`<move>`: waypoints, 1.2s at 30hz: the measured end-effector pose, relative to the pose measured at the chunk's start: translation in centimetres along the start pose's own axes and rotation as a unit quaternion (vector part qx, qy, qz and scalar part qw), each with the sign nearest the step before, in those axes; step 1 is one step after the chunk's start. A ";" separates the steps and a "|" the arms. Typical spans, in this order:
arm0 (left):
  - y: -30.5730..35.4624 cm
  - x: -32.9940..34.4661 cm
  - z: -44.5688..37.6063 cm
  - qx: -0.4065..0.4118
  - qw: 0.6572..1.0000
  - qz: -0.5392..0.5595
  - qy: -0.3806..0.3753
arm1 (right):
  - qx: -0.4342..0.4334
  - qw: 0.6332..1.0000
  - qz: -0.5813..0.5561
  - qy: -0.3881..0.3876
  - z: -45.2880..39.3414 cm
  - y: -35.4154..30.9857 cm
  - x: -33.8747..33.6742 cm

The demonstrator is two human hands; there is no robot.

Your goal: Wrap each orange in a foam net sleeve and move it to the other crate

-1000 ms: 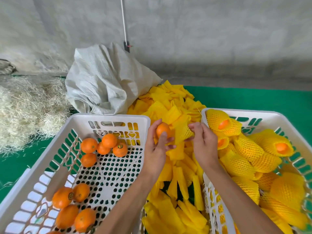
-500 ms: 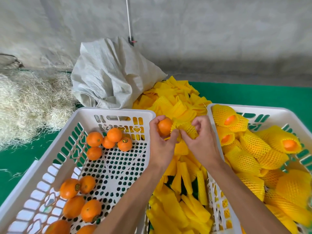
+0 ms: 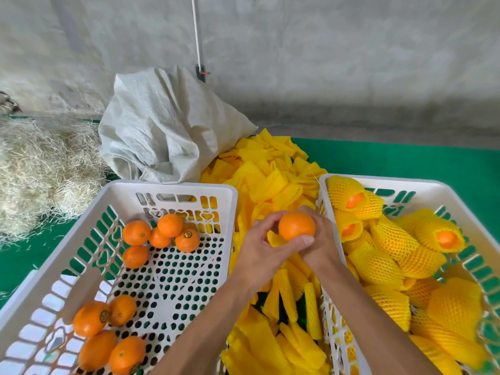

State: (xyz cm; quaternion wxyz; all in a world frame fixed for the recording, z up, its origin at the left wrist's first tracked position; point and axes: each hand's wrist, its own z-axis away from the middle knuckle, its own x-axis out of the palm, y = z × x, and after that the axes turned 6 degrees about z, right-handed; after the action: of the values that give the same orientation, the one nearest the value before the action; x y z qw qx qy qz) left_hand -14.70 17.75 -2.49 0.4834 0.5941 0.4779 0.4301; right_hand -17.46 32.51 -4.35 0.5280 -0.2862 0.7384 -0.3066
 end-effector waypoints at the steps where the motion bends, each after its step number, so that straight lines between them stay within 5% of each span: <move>1: -0.1 0.1 0.0 0.002 1.000 -0.017 -0.006 | -0.005 1.000 -0.017 0.004 0.1 -0.1 -0.1; 8: 0.2 -0.6 -1.2 -0.082 0.993 0.066 0.058 | -0.089 0.996 -0.004 0.007 0.0 -0.5 0.0; 16: 0.5 -0.9 -1.1 -0.084 0.986 0.097 0.108 | -0.093 0.995 0.022 0.000 -0.8 0.1 0.4; 25: 0.3 -1.5 -1.6 -0.149 0.970 0.128 0.142 | 0.017 0.990 -0.140 0.008 -1.0 0.4 0.3; 36: -0.1 -0.8 -1.4 -0.090 0.979 0.051 0.174 | -0.094 0.990 -0.085 0.058 -0.1 -1.5 -0.2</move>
State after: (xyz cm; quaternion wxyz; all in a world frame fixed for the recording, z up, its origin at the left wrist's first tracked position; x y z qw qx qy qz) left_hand -16.24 17.15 -2.37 0.4219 0.4881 0.4829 0.5921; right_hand -17.36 31.70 -3.12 0.4268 -0.3783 0.7664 -0.2957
